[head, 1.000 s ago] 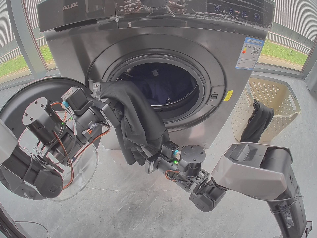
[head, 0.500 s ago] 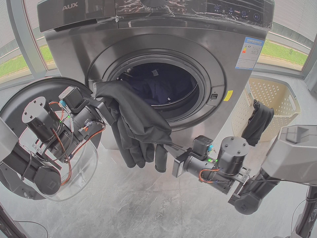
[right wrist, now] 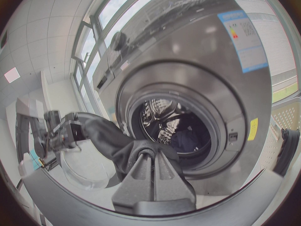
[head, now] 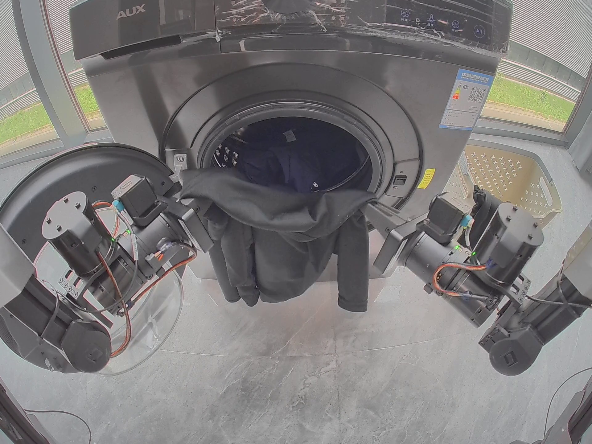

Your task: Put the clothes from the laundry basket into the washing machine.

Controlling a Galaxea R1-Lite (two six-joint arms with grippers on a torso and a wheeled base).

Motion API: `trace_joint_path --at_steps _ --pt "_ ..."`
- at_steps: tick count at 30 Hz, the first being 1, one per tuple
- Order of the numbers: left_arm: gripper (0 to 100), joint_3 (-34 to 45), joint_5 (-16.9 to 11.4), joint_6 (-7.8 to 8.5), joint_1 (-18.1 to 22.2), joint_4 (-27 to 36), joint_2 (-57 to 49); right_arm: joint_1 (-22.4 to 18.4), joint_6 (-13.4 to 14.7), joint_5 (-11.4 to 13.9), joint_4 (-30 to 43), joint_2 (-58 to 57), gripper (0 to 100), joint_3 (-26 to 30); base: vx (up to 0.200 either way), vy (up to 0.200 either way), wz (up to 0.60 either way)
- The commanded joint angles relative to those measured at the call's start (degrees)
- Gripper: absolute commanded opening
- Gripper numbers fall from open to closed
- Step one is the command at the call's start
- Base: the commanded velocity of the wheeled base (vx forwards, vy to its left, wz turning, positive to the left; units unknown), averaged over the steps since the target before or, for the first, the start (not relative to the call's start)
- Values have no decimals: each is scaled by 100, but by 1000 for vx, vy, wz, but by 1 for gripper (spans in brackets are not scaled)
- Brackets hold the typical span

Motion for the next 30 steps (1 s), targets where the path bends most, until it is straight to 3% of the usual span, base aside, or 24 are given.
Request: trace_joint_path --at_steps 1,8,19,23,27,28,30 --pt "0 349 -301 -8 -10 -4 -147 -27 96 -38 -82 -389 0 -5 0 0 0" --pt "0 920 -898 53 -2 -4 -156 -132 148 -170 -117 -381 0 -58 0 0 0" --pt "0 1096 -846 150 16 -4 248 -255 227 -117 -223 -451 0 -216 0 0 0" --pt "0 1254 -890 467 -2 -4 512 -159 227 -109 -232 -460 0 -251 0 0 0" --pt "0 1298 -907 563 -28 -4 740 -53 227 -100 -232 -451 0 -199 0 0 0" --pt "100 1307 -907 581 -45 -4 793 -36 227 -109 -232 -451 0 -199 0 0 0" --pt "100 1316 -898 607 -54 -4 846 -18 227 -109 -232 -451 0 -199 0 0 0"
